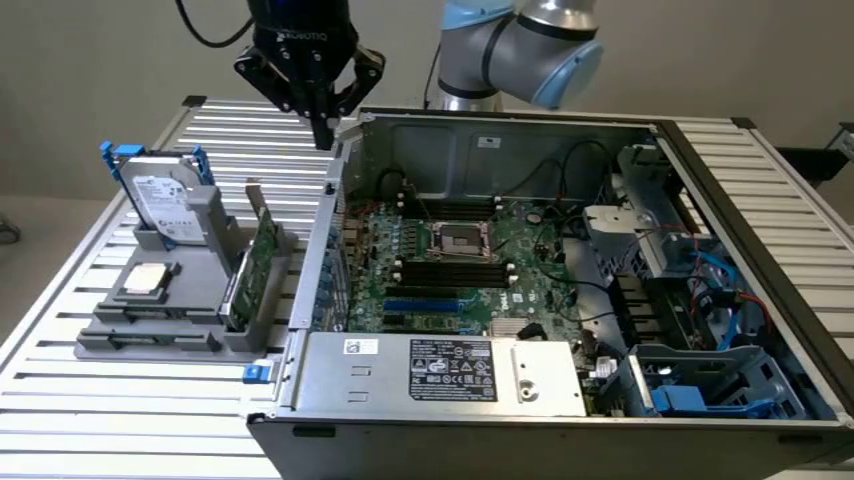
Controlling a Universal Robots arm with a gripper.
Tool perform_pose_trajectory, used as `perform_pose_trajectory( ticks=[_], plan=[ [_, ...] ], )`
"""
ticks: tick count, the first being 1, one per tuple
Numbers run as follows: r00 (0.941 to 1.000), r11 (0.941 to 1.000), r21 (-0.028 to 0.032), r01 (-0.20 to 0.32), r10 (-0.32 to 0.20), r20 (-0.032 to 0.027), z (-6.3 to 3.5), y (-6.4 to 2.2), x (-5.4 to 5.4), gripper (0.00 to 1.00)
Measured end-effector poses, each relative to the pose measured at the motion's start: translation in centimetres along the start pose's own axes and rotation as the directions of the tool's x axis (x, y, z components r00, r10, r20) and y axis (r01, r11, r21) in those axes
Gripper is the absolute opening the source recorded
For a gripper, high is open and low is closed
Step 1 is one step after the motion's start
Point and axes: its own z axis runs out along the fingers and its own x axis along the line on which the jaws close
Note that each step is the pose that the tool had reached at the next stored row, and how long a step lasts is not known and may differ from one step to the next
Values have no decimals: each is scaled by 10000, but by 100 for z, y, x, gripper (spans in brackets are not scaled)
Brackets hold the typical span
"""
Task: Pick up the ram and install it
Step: 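Reach for the ram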
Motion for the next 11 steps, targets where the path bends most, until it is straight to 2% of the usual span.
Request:
perform_pose_trajectory(
  ticks=[5, 11],
  plan=[
    [10000, 10000, 0, 0, 0, 0, 30, -39, 214, 11],
    [10000, 10000, 0, 1, -1, -6, 47, -111, 364, 11]
  ],
)
